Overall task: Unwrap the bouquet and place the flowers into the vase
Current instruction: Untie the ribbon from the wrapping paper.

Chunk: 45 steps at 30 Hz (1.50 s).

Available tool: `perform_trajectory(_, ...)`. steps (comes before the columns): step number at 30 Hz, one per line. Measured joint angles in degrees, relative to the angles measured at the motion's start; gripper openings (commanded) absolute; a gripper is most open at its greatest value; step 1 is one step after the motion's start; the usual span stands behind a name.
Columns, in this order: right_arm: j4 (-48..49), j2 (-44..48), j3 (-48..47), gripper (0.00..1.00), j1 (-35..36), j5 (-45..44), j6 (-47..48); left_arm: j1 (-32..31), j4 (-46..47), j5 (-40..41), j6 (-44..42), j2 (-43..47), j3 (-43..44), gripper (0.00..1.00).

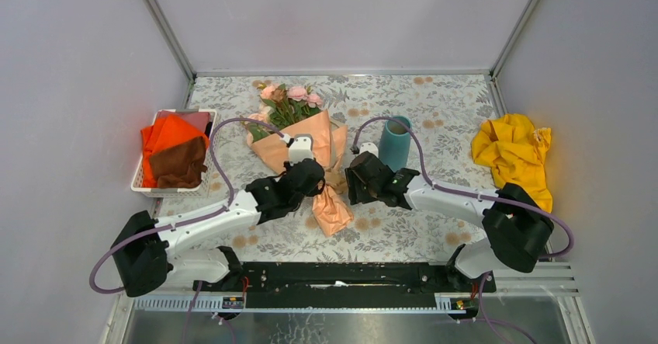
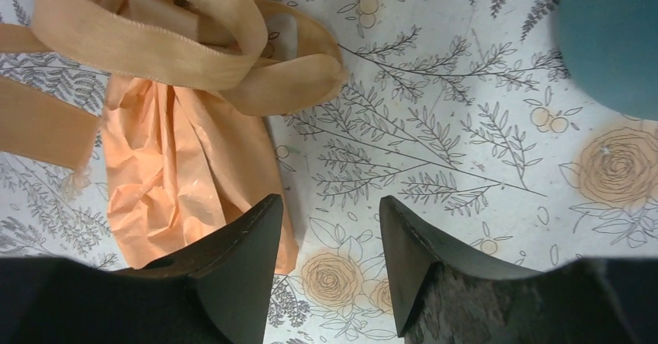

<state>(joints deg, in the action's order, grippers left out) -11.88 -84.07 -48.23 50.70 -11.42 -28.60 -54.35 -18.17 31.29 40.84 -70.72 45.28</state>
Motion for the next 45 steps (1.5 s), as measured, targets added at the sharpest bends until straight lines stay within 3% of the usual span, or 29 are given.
perform_trajectory(8,4.9,0.8,2.1,0.57,0.1,6.4,-1.6,0.0,-2.4,1.9,-1.6,0.9,2.4,0.00)
perform_trajectory(22,9.7,-2.5,3.8,0.52,0.4,14.1,-3.4,0.0,-3.8,5.4,-8.4,-1.5,18.3,0.00)
perform_trajectory(31,9.7,-5.8,3.8,0.53,0.4,14.1,-3.4,0.0,-4.7,11.0,-13.6,6.2,29.3,0.00)
perform_trajectory(39,10.1,-6.8,2.9,0.53,0.4,14.1,-3.3,0.0,-5.3,15.6,-14.5,17.9,26.5,0.00)
perform_trajectory(45,7.8,-6.7,1.9,0.54,0.6,12.8,-2.3,0.0,-7.5,20.6,-10.9,25.9,19.3,0.18)
